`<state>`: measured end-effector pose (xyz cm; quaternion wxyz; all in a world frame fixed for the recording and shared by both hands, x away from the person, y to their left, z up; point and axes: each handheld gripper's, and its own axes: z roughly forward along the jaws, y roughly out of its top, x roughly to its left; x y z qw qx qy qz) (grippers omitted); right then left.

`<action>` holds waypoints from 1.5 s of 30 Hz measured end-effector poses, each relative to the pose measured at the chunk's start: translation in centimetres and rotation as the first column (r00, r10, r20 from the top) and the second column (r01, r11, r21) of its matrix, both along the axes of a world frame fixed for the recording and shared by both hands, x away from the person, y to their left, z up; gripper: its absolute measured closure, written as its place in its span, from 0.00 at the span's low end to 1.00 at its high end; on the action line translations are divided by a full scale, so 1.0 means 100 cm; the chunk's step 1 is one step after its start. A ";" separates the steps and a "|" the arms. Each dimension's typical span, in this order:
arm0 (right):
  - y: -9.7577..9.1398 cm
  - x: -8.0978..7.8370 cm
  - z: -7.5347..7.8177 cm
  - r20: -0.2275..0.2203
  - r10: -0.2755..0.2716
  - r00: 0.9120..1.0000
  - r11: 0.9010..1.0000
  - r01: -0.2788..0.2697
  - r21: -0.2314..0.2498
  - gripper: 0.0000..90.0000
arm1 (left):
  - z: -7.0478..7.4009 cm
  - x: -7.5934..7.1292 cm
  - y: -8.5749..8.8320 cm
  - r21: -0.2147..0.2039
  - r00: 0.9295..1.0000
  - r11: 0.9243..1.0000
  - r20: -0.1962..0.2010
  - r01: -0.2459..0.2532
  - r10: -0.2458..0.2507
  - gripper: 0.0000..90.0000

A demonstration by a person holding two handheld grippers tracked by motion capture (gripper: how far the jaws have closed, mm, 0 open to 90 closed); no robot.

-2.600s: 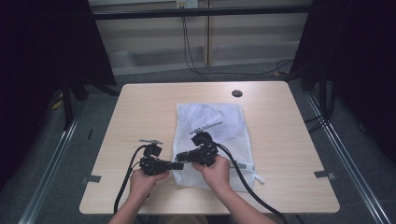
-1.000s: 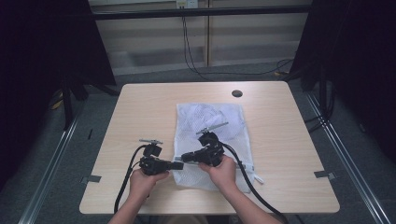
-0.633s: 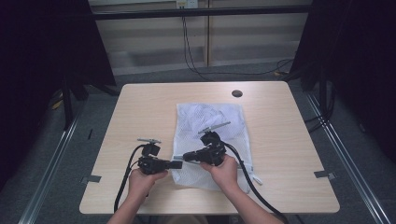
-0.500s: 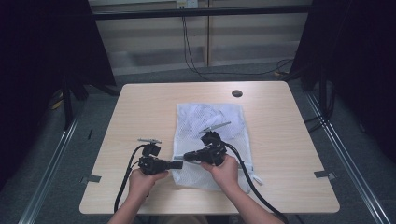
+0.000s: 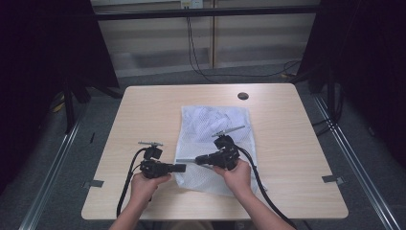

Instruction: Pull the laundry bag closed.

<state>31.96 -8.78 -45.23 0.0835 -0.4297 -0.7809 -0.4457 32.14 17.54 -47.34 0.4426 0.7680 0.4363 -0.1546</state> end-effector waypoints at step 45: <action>-0.020 -0.003 -0.001 0.012 -0.006 1.000 1.000 0.006 -0.017 0.97 | 0.001 0.000 0.002 -0.002 1.000 1.000 -0.013 -0.018 0.018 0.99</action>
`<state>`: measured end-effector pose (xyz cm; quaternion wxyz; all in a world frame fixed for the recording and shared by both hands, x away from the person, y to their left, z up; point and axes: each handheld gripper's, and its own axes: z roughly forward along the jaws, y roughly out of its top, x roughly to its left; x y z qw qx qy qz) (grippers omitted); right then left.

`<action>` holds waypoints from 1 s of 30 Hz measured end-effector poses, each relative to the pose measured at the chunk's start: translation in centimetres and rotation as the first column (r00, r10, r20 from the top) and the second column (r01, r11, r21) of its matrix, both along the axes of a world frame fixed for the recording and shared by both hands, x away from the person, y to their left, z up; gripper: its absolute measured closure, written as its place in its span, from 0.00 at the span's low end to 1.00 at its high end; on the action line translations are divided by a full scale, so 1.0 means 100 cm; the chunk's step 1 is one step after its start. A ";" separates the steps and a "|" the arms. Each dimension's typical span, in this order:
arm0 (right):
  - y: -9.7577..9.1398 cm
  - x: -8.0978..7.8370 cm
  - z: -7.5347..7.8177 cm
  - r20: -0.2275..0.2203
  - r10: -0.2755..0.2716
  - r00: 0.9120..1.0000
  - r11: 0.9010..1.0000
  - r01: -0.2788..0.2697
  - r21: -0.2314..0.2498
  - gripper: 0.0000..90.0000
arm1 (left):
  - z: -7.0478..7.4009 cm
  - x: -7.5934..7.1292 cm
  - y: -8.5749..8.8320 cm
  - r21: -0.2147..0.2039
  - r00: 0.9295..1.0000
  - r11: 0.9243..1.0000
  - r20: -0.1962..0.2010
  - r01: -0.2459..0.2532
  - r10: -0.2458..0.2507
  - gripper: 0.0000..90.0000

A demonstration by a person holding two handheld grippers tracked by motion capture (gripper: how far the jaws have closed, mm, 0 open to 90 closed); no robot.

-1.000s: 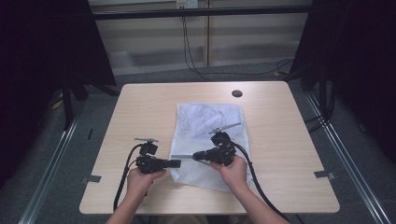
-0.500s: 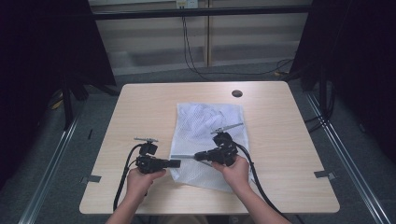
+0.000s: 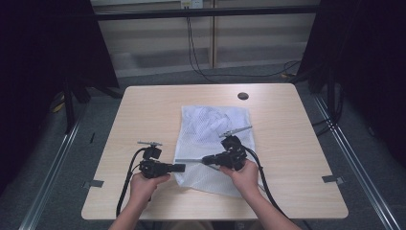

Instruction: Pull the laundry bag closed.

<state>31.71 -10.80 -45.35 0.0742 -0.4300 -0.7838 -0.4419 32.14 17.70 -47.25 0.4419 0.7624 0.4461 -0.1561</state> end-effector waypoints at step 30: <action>-0.022 -0.004 -0.002 0.009 -0.001 1.000 1.000 0.001 0.007 0.97 | 0.000 0.000 0.001 -0.007 1.000 1.000 -0.008 0.009 -0.009 1.00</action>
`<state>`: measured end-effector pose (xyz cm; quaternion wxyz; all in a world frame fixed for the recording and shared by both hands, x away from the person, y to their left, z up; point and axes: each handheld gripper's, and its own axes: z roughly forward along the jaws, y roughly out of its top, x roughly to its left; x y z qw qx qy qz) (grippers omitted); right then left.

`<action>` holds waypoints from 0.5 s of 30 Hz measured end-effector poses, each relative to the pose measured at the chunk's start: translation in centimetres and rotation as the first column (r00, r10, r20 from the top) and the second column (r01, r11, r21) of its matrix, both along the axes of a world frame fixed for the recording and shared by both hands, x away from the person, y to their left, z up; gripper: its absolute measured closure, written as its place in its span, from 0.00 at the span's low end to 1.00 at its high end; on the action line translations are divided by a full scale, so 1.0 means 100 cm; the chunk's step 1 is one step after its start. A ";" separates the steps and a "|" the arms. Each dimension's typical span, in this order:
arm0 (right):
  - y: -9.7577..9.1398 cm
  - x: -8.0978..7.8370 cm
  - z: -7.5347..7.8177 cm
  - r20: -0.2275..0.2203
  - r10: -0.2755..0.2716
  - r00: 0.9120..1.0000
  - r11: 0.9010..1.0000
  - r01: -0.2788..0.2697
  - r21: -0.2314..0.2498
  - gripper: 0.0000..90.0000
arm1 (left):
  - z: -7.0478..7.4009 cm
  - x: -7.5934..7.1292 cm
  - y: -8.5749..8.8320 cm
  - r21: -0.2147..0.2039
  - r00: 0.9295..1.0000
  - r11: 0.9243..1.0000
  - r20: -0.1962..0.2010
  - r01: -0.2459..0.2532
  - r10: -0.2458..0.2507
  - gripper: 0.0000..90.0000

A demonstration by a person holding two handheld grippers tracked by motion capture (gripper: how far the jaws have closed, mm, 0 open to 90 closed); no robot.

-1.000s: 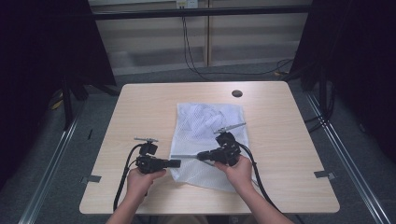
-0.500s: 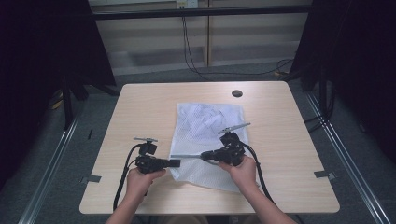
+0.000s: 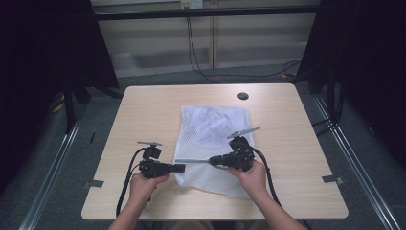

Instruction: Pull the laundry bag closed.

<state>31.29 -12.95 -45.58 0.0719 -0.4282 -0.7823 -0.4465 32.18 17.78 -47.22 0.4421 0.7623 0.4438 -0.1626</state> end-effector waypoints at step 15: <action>-0.005 -0.001 -0.002 0.000 0.003 1.000 1.000 -0.003 0.005 0.97 | 0.000 0.000 0.000 0.004 1.000 1.000 0.001 0.005 -0.005 1.00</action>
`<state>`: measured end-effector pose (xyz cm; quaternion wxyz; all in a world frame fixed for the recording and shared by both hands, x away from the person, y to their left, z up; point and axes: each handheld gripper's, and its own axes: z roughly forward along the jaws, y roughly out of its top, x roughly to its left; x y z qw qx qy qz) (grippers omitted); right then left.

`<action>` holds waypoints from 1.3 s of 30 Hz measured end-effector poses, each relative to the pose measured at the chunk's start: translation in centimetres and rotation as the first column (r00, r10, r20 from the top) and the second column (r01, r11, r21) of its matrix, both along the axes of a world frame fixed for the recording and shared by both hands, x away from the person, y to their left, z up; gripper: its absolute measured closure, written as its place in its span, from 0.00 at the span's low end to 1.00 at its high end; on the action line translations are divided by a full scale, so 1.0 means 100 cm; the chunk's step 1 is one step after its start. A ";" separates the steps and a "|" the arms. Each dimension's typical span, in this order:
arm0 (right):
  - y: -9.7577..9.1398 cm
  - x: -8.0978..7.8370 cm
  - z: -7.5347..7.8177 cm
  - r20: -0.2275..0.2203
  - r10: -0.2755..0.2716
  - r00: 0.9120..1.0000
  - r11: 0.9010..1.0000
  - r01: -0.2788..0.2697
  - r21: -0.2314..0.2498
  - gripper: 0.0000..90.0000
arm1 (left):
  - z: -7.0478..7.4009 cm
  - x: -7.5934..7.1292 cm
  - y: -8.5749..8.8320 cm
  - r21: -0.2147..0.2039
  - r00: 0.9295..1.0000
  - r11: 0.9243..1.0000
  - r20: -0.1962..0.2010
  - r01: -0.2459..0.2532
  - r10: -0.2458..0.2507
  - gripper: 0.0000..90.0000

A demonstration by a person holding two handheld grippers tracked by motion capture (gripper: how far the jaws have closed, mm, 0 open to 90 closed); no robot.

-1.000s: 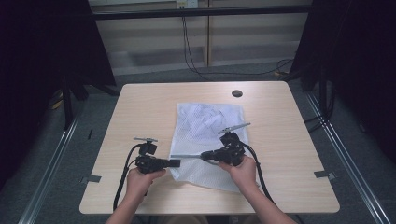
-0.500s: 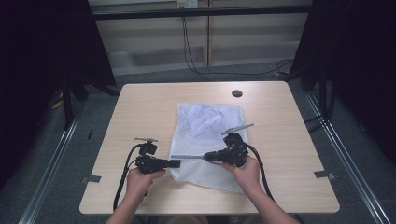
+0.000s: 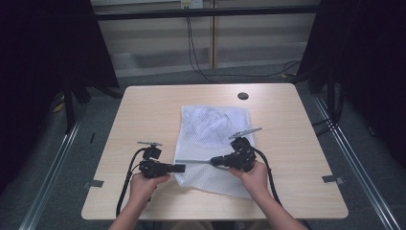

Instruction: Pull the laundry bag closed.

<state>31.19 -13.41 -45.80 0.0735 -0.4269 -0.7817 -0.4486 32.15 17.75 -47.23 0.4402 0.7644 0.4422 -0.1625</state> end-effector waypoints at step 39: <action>-0.014 -0.003 -0.002 -0.007 -0.001 1.000 1.000 0.001 0.020 0.97 | -0.001 -0.001 -0.003 0.004 1.000 1.000 -0.017 0.013 -0.013 1.00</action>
